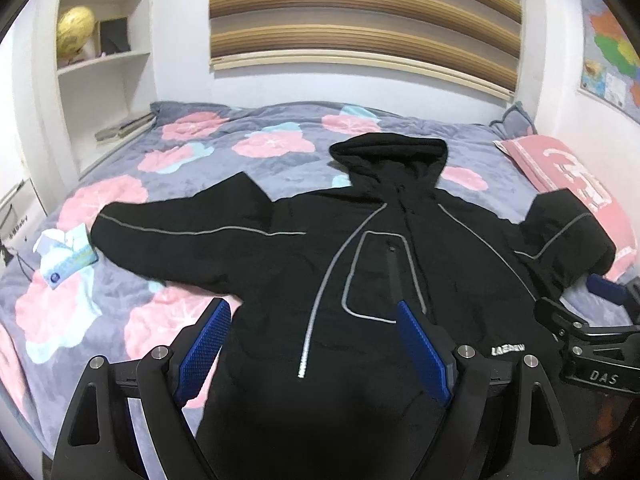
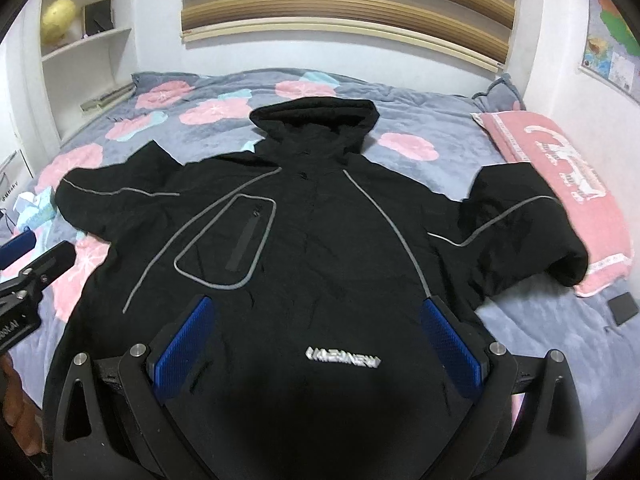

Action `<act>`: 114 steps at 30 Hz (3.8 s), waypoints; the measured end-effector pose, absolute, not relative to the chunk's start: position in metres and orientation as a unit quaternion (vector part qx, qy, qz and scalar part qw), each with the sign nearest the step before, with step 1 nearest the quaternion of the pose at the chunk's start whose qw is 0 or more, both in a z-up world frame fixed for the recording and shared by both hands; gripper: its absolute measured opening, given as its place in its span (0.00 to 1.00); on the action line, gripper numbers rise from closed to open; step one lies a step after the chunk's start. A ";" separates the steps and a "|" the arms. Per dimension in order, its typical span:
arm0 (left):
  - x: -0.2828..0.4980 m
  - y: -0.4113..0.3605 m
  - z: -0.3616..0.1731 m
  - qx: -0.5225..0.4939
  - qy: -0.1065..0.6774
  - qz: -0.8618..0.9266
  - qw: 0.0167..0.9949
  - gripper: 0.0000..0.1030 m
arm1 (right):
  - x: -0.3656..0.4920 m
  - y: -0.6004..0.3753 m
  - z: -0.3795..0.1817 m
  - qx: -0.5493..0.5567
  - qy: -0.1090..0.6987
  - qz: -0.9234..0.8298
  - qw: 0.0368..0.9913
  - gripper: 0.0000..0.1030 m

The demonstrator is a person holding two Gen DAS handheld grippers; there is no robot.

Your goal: Fold large clothes

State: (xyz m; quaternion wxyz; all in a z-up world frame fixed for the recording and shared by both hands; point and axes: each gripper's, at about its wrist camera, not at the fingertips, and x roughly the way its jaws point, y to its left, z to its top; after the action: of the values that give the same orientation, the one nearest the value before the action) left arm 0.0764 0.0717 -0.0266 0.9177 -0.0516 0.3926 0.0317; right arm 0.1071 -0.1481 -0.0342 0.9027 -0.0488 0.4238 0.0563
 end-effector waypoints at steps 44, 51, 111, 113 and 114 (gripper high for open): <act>0.253 0.456 -0.131 -0.235 0.338 0.293 0.863 0.19 | 0.170 -0.158 -0.190 -0.014 0.463 0.105 0.880 1.00; 0.234 0.361 -0.030 -0.124 0.265 0.179 0.939 0.19 | 0.169 -0.159 -0.190 -0.011 0.462 0.107 0.880 1.00; 0.243 0.121 -0.049 -0.110 0.382 -0.054 0.916 0.63 | 0.277 -0.228 -0.095 0.141 0.440 0.091 0.882 0.34; 0.258 0.099 -0.057 -0.096 0.394 -0.077 0.911 0.63 | 0.272 -0.257 -0.077 0.128 0.415 0.054 0.899 0.34; 0.266 0.086 -0.062 -0.086 0.399 -0.090 0.908 0.63 | 0.272 -0.269 -0.072 0.114 0.410 0.036 0.904 0.34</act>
State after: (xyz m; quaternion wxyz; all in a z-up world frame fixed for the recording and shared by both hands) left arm 0.2657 0.0855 -0.0623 0.9084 -0.0862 0.3991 -0.0899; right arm 0.2717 -0.2692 -0.0724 0.9042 0.1135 0.4102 0.0359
